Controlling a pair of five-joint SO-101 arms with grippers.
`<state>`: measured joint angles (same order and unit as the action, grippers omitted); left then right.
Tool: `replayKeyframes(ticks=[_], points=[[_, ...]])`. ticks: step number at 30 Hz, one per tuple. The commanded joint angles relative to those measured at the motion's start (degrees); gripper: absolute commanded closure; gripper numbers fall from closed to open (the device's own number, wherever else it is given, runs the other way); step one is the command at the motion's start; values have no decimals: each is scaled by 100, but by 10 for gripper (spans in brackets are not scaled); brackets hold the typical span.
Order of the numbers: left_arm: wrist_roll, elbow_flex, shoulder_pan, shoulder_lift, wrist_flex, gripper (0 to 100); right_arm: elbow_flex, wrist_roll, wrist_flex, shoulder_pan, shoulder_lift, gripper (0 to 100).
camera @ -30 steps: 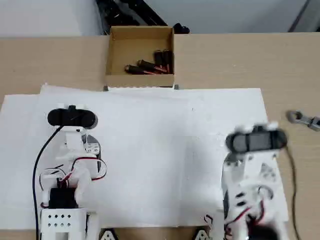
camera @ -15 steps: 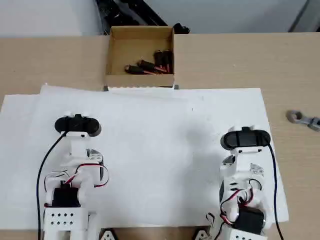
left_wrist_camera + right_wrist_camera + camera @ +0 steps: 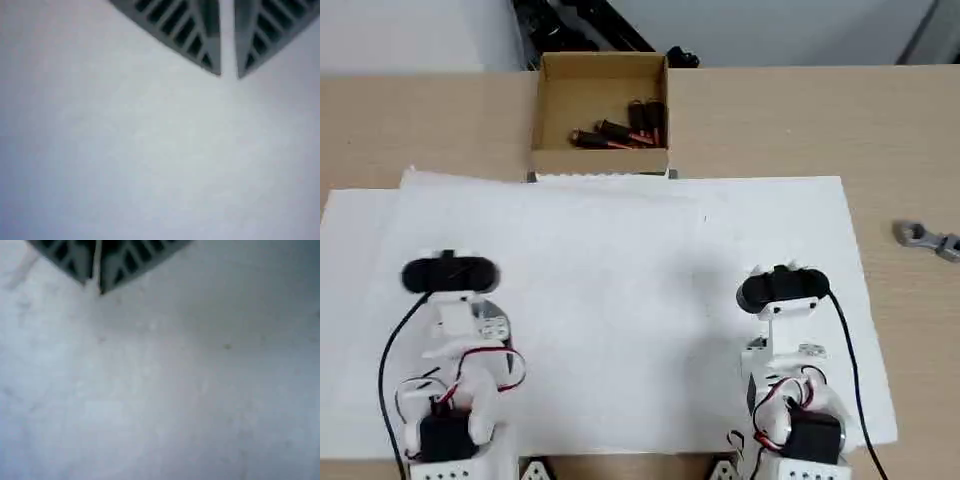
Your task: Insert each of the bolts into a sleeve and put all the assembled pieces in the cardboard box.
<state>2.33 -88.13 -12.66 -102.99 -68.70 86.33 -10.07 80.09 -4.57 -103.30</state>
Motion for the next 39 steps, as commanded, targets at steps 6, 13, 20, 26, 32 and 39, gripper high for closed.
replayKeyframes(ticks=[6,13,20,26,32,39], points=[[-202,-189,-211,-123,-554,994,378,79,-347,-224,-75,991],[-176,-163,-237,-123,-571,994,316,70,-303,-251,-75,992],[-176,-163,-237,-123,-571,994,316,35,-330,-251,-66,995],[-176,-163,-237,-123,-571,994,316,35,-347,-242,-66,995],[-176,-163,-237,-123,-571,994,316,35,-347,-233,-66,995],[-176,-163,-237,-123,-571,994,316,35,-347,-233,-66,995]])
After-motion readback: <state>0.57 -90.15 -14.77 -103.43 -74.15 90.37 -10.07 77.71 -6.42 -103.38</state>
